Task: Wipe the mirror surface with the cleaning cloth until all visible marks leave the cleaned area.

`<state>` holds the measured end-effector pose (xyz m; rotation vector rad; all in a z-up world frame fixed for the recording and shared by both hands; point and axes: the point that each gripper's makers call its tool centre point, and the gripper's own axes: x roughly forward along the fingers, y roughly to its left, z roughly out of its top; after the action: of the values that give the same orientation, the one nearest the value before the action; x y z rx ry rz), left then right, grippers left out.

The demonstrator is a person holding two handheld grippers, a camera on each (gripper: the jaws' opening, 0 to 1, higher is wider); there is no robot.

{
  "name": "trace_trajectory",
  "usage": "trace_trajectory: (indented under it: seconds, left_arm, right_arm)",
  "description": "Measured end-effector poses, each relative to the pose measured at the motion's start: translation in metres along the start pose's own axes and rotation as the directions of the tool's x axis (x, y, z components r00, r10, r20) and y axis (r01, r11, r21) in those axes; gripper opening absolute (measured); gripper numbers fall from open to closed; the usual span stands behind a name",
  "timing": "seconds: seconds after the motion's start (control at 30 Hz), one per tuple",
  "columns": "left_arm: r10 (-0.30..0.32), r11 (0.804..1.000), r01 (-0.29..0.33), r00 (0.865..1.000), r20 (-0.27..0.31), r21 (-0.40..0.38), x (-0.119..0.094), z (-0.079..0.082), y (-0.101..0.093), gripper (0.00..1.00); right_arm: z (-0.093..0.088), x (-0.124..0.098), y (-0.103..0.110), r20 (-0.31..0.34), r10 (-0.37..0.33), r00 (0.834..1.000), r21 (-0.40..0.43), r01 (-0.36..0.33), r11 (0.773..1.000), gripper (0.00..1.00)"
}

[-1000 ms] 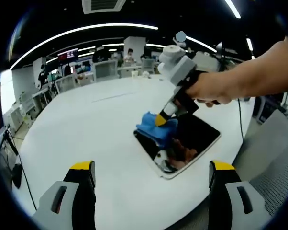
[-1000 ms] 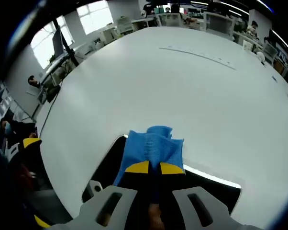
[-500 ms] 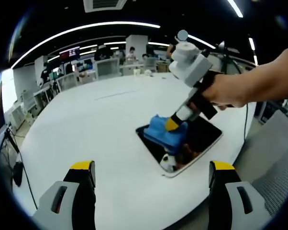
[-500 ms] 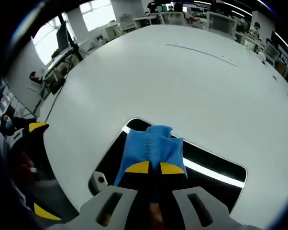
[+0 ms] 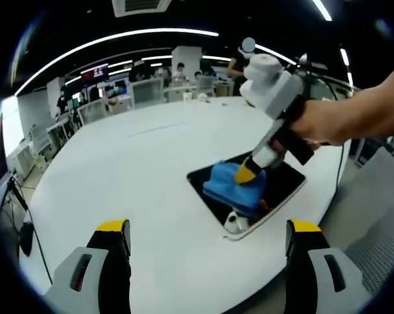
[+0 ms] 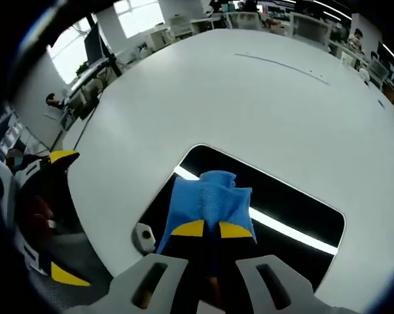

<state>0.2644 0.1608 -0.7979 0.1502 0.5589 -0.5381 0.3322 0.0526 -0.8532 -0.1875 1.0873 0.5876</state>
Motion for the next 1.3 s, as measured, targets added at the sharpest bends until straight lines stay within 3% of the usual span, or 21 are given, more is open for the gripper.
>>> trace_trajectory:
  seconds: [0.4, 0.77, 1.3]
  left_arm:
    - [0.002, 1.0, -0.002, 1.0, 0.014, 0.021, -0.002, 0.004, -0.002, 0.99]
    - [-0.015, 1.0, 0.015, 1.0, -0.014, 0.002, -0.001, 0.0, -0.005, 0.99]
    - [-0.024, 1.0, 0.024, 1.0, -0.016, -0.013, -0.001, -0.002, -0.007, 0.99]
  right_arm:
    - [-0.017, -0.007, 0.011, -0.022, 0.029, 0.999, 0.005, -0.029, 1.0, 0.0]
    - [-0.032, -0.015, 0.021, -0.043, 0.04, 0.998, -0.019, -0.041, 0.999, 0.0]
    - [-0.04, -0.017, 0.03, -0.055, 0.052, 0.997, -0.037, -0.054, 0.998, 0.0]
